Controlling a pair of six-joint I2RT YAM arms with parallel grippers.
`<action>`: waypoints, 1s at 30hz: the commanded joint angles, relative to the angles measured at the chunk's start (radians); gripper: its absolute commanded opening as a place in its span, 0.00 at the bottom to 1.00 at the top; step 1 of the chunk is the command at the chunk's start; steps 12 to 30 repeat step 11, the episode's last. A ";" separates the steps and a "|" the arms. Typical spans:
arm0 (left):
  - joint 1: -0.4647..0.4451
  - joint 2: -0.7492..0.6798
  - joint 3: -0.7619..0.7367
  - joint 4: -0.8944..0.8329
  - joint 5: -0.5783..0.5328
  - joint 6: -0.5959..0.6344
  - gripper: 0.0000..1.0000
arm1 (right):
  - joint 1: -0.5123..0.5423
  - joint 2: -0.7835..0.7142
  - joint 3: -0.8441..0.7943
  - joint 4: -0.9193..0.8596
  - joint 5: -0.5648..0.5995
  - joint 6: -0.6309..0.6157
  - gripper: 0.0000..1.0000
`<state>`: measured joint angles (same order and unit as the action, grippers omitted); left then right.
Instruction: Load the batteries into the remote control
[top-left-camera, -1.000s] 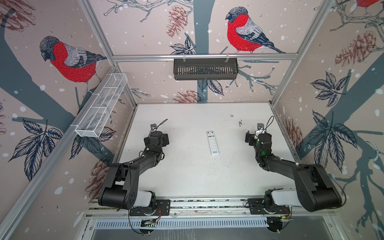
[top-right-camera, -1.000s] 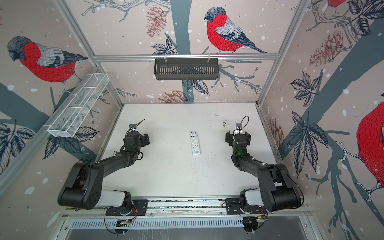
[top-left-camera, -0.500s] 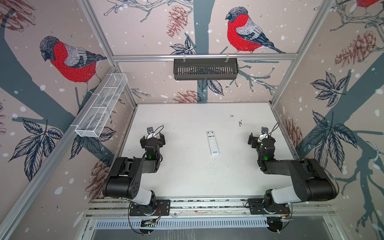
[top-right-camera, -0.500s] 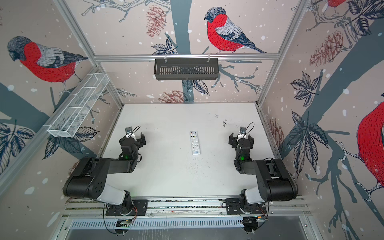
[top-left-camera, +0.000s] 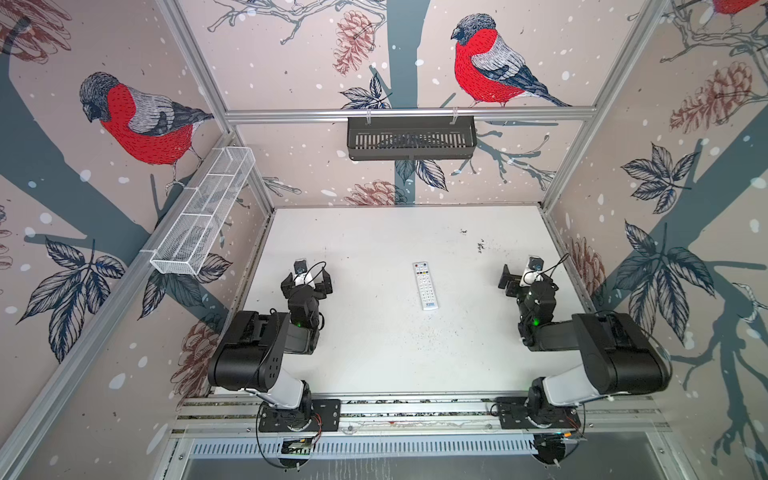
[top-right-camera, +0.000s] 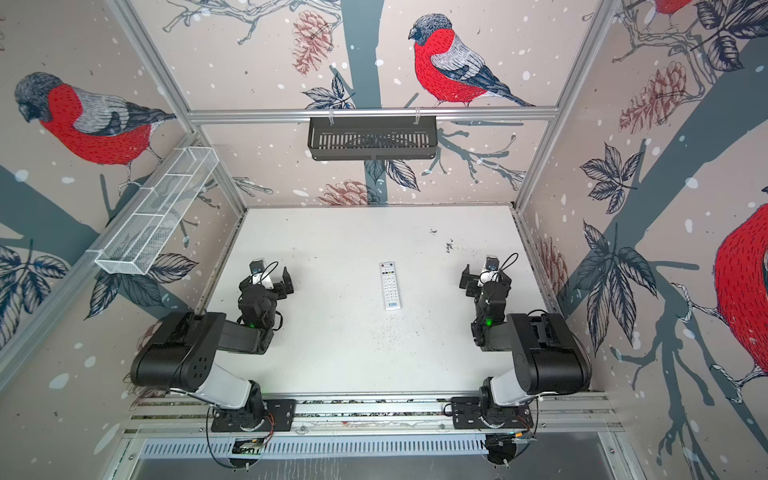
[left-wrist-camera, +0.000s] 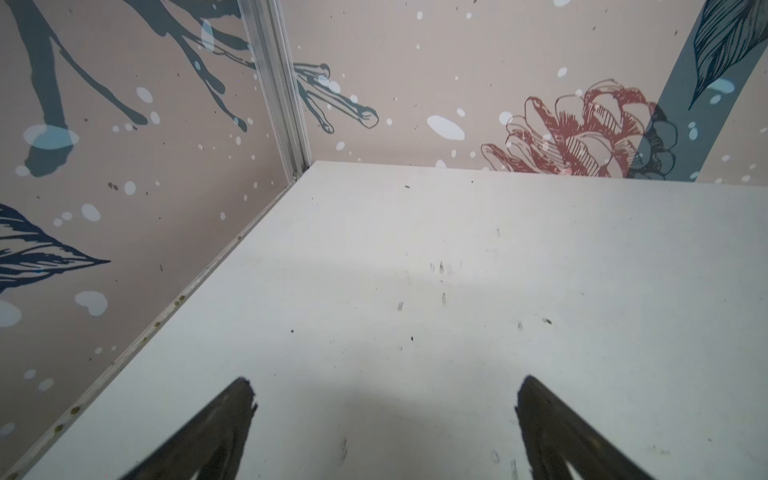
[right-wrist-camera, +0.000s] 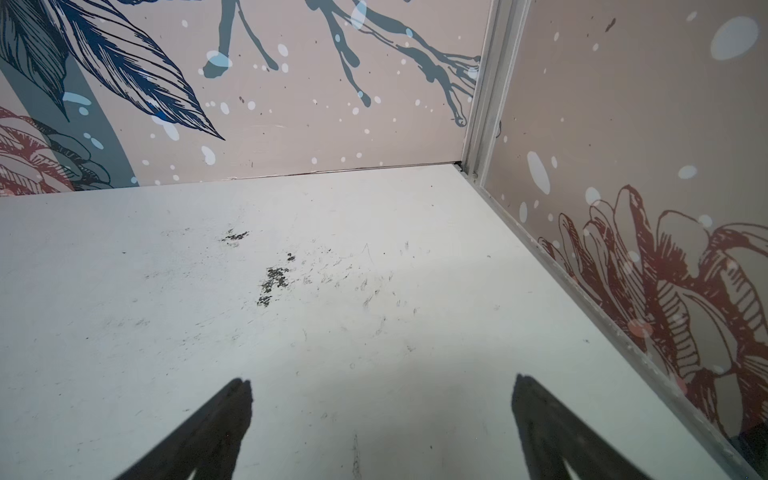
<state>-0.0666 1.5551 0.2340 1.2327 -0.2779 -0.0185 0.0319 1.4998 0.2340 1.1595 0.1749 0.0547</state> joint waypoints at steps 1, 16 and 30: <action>-0.015 0.003 -0.011 0.092 0.001 0.027 0.98 | 0.002 0.002 0.001 0.038 0.002 0.011 0.99; -0.016 0.009 -0.017 0.115 0.002 0.032 0.98 | -0.007 0.002 0.004 0.031 -0.015 0.014 1.00; -0.016 0.009 -0.017 0.115 0.002 0.032 0.98 | -0.007 0.002 0.004 0.031 -0.015 0.014 1.00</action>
